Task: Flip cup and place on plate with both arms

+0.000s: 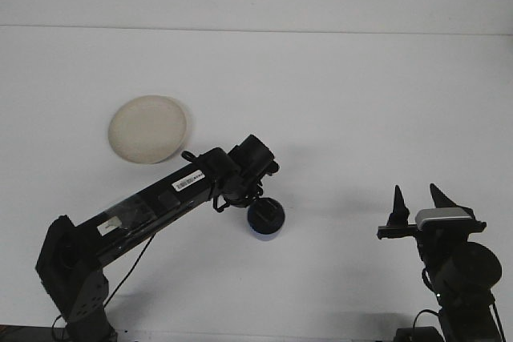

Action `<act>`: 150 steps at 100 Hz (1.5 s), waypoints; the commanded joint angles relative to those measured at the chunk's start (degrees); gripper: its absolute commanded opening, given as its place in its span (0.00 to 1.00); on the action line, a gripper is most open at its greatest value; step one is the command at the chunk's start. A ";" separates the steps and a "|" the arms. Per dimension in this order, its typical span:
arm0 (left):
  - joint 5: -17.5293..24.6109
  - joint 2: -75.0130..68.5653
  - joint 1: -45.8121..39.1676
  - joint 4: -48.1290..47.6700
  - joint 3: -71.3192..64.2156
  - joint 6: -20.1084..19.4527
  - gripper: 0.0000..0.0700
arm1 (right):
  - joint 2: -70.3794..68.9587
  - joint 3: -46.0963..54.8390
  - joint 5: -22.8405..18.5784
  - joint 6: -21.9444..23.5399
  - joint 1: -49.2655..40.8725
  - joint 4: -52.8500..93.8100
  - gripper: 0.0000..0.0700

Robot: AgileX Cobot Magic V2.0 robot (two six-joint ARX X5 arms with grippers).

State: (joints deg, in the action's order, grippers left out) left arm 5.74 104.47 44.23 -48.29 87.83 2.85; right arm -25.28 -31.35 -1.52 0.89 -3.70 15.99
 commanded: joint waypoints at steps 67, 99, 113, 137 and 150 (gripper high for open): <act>-2.54 0.96 -3.13 -8.28 10.12 -5.92 0.01 | -0.26 -0.13 0.11 0.17 -0.07 -0.57 0.64; -11.37 0.94 -16.98 -16.46 29.90 -8.79 0.01 | -0.28 -0.13 0.48 0.15 -0.07 -0.57 0.64; -11.37 0.96 -25.29 -16.04 31.80 -8.13 0.01 | -0.28 -0.13 0.48 0.17 -0.07 -0.57 0.64; -11.32 4.66 -37.09 -16.06 31.80 -6.01 0.01 | -0.26 -0.13 0.46 0.17 -0.07 -0.57 0.64; -11.21 7.50 -40.61 -16.09 31.80 -5.99 0.01 | -0.26 -0.13 0.46 0.17 -0.07 -0.57 0.64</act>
State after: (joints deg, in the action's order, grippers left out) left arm -5.65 110.08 4.27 -64.47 118.41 -3.66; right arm -25.28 -31.35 -1.28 0.89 -3.70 15.99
